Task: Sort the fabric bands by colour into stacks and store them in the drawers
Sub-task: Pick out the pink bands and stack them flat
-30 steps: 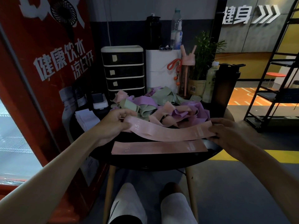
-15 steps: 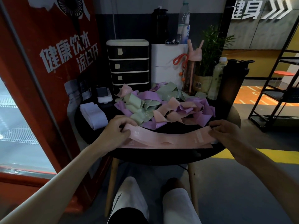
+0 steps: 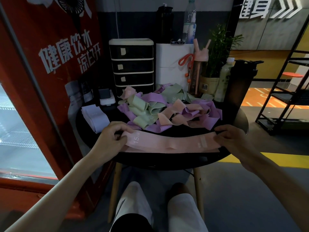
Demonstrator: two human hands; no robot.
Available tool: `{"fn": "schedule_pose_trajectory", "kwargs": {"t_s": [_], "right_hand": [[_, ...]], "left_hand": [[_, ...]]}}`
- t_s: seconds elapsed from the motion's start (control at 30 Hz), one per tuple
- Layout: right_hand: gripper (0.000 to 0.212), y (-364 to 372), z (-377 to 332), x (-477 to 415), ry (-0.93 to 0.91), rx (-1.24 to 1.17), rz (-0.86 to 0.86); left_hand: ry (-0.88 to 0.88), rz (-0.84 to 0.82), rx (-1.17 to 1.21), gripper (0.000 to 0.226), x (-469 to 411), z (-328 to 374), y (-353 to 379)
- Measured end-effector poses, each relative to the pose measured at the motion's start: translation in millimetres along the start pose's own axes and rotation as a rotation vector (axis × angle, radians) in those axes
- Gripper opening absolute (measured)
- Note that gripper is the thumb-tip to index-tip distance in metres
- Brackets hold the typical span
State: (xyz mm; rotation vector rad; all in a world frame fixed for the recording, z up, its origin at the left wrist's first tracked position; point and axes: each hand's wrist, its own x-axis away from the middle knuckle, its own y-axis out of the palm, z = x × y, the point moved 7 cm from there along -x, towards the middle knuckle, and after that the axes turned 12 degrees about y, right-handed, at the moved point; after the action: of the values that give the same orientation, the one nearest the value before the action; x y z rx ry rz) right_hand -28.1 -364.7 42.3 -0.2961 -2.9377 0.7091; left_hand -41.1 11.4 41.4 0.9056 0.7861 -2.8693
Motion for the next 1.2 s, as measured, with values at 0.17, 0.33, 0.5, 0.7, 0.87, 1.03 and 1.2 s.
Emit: {"fn": "schedule_pose_trajectory", "kwargs": {"t_s": [0.17, 0.33, 0.5, 0.7, 0.87, 1.03, 1.2], "right_hand": [[0.029, 7, 4, -2, 0.0, 0.162, -0.016], [0.03, 8, 6, -4, -0.02, 0.214, -0.011], [0.026, 2, 3, -5, -0.066, 0.166, 0.029], [0.036, 9, 6, 0, -0.136, 0.291, -0.166], [0.04, 10, 7, 1, -0.185, 0.328, -0.258], [0.036, 8, 2, 1, -0.239, 0.281, -0.208], [0.037, 11, 10, -5, -0.225, 0.329, -0.228]], "left_hand": [[0.04, -0.036, -0.054, 0.033, 10, -8, 5], [0.037, -0.22, -0.156, 0.039, 18, -15, 8], [0.063, -0.287, -0.126, 0.033, 12, -11, 7], [0.073, -0.332, -0.155, 0.036, 12, -13, 3], [0.078, -0.379, -0.162, 0.033, 9, -13, 0], [0.067, -0.346, -0.158, 0.032, 9, -15, -2], [0.045, -0.384, -0.173, 0.031, 10, -18, -1]]}}
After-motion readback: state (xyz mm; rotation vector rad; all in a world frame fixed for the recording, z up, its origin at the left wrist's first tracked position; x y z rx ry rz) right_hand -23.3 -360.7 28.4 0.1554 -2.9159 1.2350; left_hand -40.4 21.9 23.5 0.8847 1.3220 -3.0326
